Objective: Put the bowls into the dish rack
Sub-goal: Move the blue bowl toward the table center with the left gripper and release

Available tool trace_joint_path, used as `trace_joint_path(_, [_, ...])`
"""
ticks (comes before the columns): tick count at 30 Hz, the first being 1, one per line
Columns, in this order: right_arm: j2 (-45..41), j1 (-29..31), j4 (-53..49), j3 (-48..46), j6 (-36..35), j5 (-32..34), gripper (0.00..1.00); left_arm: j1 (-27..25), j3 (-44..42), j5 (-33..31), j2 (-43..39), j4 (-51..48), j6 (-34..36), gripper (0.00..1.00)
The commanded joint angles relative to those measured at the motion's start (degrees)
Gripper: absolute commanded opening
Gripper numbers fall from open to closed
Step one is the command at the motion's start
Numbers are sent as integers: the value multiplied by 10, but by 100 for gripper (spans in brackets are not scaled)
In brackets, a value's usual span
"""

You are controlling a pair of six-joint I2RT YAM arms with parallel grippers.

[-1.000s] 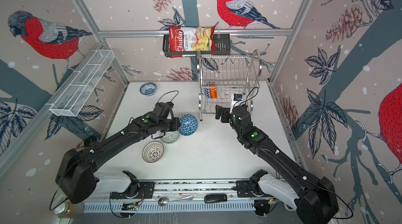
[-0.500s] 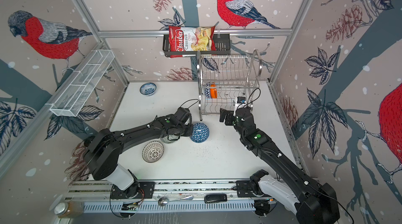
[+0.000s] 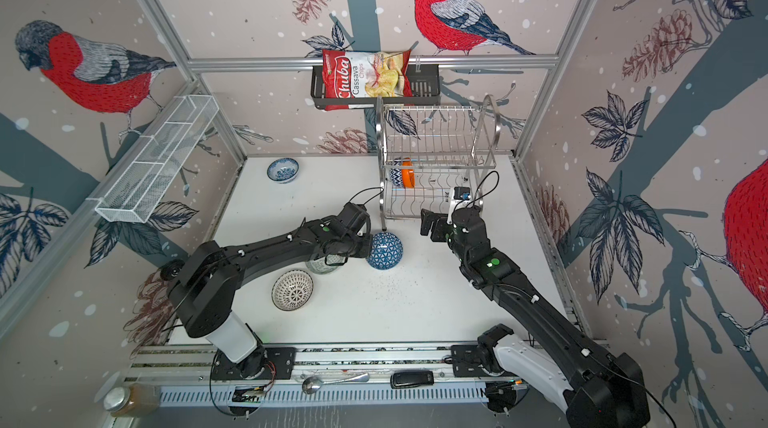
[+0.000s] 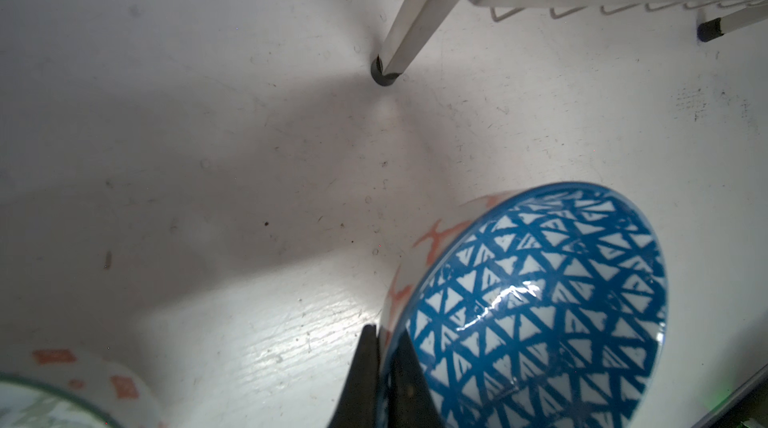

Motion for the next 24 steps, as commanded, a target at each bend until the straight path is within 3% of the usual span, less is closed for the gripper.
trace_joint_path(1, [-2,0,10,2,5,-16,99,0,10,-6,4,7,8,10])
trace_joint_path(13, [-6,0,13,-11,9,-17,100,-1,-3,4,18,21,7,12])
trace_joint_path(19, [-1,0,20,-18,12,-20,100,-1,-5,2,21,24,10,18])
trace_joint_path(24, [0,1,16,-14,6,-23,100,-1,2,-2,20,17,12,33])
